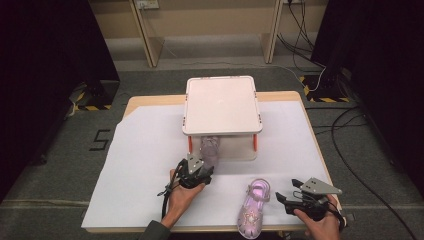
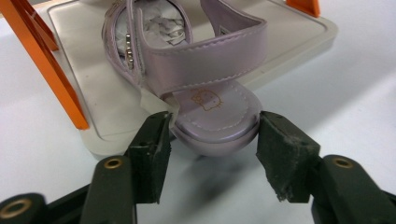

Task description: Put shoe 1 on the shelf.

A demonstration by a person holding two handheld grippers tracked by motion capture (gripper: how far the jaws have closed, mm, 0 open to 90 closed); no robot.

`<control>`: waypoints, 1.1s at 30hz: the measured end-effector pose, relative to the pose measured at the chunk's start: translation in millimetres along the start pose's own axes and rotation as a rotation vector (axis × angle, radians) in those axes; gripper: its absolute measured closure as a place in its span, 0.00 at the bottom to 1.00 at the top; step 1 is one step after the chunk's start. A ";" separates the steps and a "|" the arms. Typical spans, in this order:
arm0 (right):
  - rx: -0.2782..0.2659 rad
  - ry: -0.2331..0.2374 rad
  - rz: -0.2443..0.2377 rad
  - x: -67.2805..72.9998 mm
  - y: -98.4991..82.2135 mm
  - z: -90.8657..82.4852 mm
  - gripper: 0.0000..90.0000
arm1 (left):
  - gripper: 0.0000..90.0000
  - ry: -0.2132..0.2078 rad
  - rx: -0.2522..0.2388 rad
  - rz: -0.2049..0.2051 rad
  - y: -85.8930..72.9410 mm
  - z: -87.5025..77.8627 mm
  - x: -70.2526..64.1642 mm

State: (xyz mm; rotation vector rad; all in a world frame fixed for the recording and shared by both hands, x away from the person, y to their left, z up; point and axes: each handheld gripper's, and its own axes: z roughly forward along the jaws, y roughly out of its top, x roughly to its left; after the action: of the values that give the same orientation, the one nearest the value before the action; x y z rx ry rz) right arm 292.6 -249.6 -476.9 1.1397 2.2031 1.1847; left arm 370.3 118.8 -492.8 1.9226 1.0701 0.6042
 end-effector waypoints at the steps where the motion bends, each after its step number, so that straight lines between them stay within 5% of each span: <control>1: 0.001 0.000 0.001 -0.1 -0.1 0.1 0.26 | 0.50 0.002 0.000 -0.003 0.9 1.2 0.4; 33: 0.001 0.003 0.000 -0.1 -0.1 0.0 0.26 | 0.52 0.058 0.000 -0.025 20.0 33.0 -1.0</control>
State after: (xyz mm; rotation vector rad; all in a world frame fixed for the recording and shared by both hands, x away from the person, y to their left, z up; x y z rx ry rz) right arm 292.6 -249.8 -477.0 1.1385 2.2063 1.1861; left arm 402.7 97.9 -493.6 1.8990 1.1292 0.6497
